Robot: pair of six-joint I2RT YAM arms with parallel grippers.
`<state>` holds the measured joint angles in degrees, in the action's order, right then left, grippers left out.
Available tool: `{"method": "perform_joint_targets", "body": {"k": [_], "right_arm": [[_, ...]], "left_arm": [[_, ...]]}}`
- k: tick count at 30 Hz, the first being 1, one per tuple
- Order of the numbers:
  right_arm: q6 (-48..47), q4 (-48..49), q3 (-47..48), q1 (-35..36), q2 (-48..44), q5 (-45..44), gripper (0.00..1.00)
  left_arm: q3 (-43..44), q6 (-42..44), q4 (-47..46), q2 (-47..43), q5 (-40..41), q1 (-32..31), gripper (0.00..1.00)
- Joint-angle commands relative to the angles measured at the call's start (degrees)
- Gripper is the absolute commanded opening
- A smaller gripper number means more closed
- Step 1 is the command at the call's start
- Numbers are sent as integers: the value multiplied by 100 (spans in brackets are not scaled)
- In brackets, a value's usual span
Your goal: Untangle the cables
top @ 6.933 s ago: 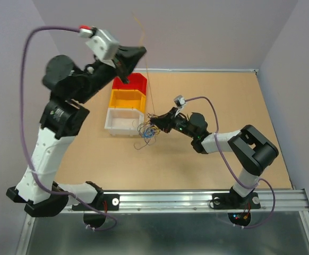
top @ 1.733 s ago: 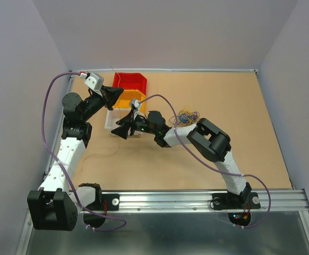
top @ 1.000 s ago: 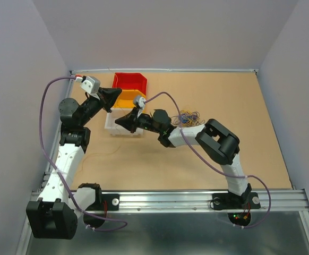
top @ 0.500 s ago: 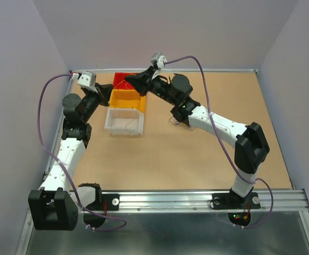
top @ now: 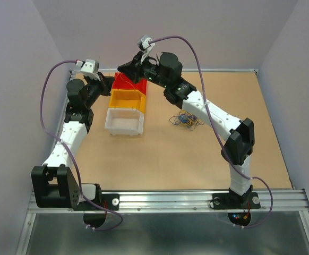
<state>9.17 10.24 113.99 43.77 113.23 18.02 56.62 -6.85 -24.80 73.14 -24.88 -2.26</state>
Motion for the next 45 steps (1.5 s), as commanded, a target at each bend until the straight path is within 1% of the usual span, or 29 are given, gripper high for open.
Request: {"method": "perform_joint_targets", "body": {"k": [1, 6, 8, 11, 13, 17, 19, 20, 23, 24, 25, 26, 27, 29, 32, 38, 42, 45], "right_arm": [[-108, 558, 825, -70, -82, 280, 1], [-38, 628, 1439, -149, 234, 491, 0], [198, 995, 1415, -193, 296, 719, 1], [339, 1251, 1494, -202, 375, 764, 1], [419, 1305, 1844, -202, 489, 799, 1], [665, 1542, 2276, -211, 770, 913, 1], [884, 1762, 2425, -211, 867, 966, 1], [928, 1797, 2495, -211, 911, 958, 1], [1016, 1850, 2671, -220, 1008, 931, 1], [1043, 1876, 2680, -211, 1043, 905, 1], [1069, 1894, 2689, -220, 1061, 905, 0], [1087, 1911, 2681, -220, 1070, 914, 0], [1157, 2016, 2602, -220, 1061, 940, 1], [1253, 2087, 2505, -220, 1043, 984, 1], [1368, 2306, 2163, -220, 956, 1045, 0], [1456, 2790, 1232, -220, 806, 1204, 1], [1439, 2931, 976, -220, 850, 1274, 1], [1439, 2966, 844, -220, 885, 1309, 1]], "left_arm": [[104, 237, 528, 156, 300, 42, 0], [69, 263, 450, 77, 309, 42, 0], [25, 281, 406, -45, 335, 42, 0], [-28, 281, 370, -195, 388, 50, 0], [-37, 281, 370, -291, 432, 59, 0], [-2, 290, 449, -397, 493, 103, 9], [33, 298, 510, -432, 502, 138, 31], [51, 290, 528, -441, 511, 156, 34], [121, 202, 625, -433, 520, 182, 36], [139, 167, 660, -433, 572, 182, 39], [156, 149, 669, -433, 616, 348, 48], [174, 123, 687, -433, 773, 367, 56], [174, 44, 695, -441, 853, 480, 78], [148, -61, 661, -468, 950, 630, 99], [86, -281, 564, -547, 836, 946, 99], [7, -510, 450, -678, 757, 1237, 99], [-72, -624, 344, -793, 652, 1517, 99], [-116, -686, 265, -793, 511, 1597, 99]]}}
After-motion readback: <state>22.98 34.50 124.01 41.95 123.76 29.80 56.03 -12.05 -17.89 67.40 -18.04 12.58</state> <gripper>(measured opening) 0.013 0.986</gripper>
